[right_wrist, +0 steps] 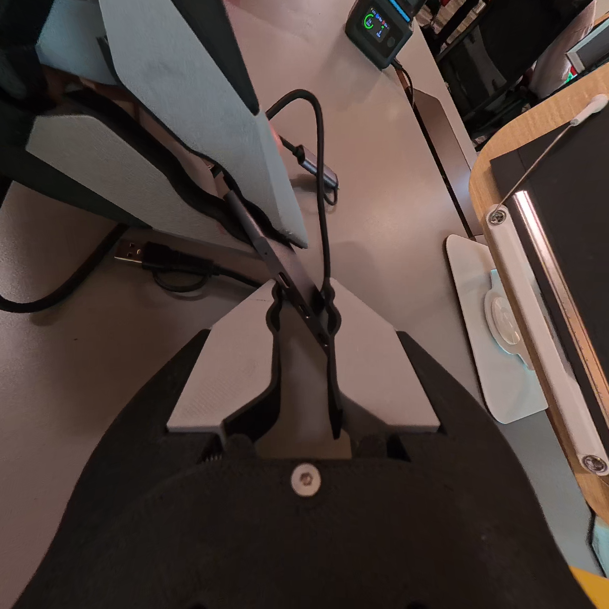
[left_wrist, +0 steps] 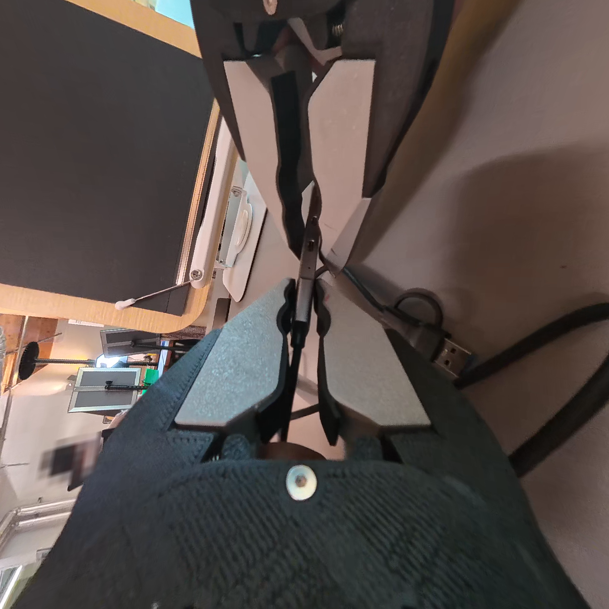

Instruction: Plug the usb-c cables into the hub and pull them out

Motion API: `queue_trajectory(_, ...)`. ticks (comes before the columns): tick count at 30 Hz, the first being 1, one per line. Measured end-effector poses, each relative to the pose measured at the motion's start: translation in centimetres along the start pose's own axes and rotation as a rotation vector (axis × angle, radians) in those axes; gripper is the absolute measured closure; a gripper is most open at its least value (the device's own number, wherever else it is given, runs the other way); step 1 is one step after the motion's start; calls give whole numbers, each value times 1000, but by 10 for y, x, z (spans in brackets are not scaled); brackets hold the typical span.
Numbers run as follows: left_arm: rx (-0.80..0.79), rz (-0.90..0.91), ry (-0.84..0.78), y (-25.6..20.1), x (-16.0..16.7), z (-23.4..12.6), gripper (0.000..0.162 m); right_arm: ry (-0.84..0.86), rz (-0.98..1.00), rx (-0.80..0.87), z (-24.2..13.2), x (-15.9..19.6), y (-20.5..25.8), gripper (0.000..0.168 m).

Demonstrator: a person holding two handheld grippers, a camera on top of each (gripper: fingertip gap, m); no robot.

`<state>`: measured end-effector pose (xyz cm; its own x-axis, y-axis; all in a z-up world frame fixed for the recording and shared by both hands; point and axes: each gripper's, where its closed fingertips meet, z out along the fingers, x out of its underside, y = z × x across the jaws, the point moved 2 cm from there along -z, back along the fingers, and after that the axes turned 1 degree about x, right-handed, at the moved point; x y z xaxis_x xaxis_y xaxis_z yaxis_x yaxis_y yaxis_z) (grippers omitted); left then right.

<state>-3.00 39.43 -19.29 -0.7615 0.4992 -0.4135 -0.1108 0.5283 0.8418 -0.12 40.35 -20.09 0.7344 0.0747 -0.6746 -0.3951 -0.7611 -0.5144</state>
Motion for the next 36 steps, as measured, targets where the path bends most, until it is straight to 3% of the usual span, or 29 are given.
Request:
queue_trajectory(13, -86, -38, 23, 21, 10, -5, 153, -66, 61, 53, -14, -11, -17, 140)
queue_trajectory(24, -270, -157, 83, 62, 34, -20, 155, -185, 266, 63, -36, -21, -43, 140)
queue_trajectory(26, -332, -229, 97, 78, 45, -29, 155, -211, 299, 12, -38, -22, -41, 140)
queue_trajectory(29, -475, -330, 190, 103, 69, -42, 155, -232, 268, -205, -36, -30, -10, 136)
queue_trajectory(36, -510, -323, 302, 105, 88, -42, 155, -80, 51, -392, -11, -22, 61, 127)
